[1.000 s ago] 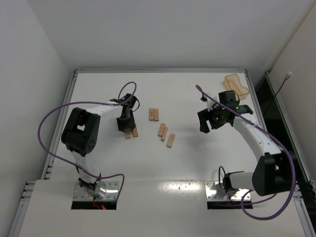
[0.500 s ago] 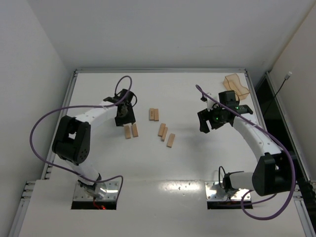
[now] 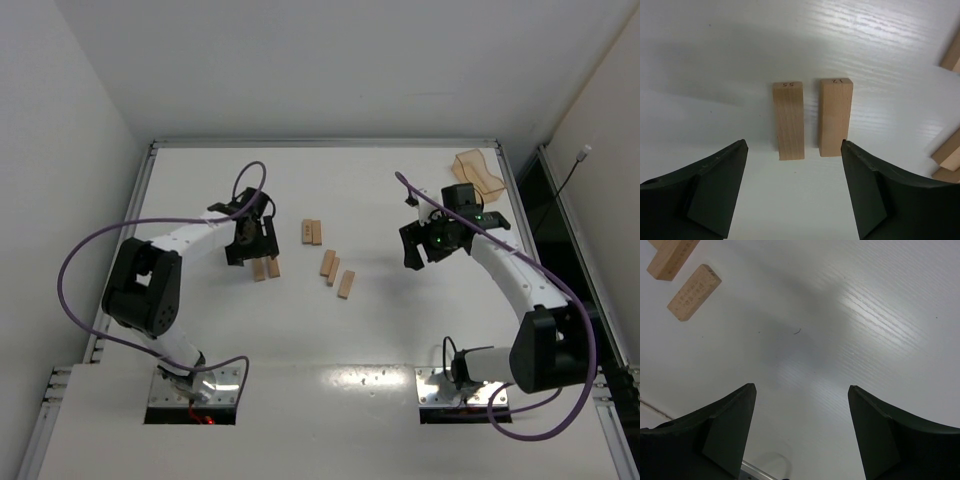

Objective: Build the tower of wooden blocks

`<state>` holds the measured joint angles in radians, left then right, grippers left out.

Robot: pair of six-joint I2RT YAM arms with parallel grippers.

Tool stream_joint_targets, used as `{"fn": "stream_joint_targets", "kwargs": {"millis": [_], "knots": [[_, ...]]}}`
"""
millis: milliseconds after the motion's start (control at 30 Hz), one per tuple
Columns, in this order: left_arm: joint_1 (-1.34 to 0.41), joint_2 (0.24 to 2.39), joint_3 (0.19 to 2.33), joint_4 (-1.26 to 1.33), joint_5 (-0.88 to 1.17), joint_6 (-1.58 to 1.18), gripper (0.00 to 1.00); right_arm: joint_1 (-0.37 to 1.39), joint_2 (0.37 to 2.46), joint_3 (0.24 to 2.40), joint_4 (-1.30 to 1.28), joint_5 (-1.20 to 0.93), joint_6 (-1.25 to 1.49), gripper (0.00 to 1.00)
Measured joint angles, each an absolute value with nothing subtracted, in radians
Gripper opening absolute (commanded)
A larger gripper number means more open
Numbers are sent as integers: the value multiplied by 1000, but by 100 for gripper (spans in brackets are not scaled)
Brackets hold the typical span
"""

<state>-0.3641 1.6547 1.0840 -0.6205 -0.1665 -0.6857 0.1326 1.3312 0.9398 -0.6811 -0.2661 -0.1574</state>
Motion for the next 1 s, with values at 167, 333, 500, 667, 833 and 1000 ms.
{"fn": "stream_joint_targets", "kwargs": {"millis": [167, 333, 500, 667, 833, 1000], "knots": [[-364, 1661, 1066, -620, -131, -685, 74, 133, 1331, 940, -681, -266, -157, 71], [-364, 1687, 1066, -613, -90, -685, 77, 133, 1331, 940, -681, -266, -157, 71], [-364, 1712, 1066, -609, -63, -681, 77, 133, 1331, 940, -681, -266, -157, 71], [-364, 1748, 1069, -596, -44, -681, 77, 133, 1331, 940, -681, -266, -157, 71], [-364, 1780, 1080, -595, -39, -675, 77, 133, 1335, 940, -681, -266, -157, 71], [-364, 1803, 1111, -591, -39, -667, 77, 133, 1348, 940, -681, -266, -157, 71]]}}
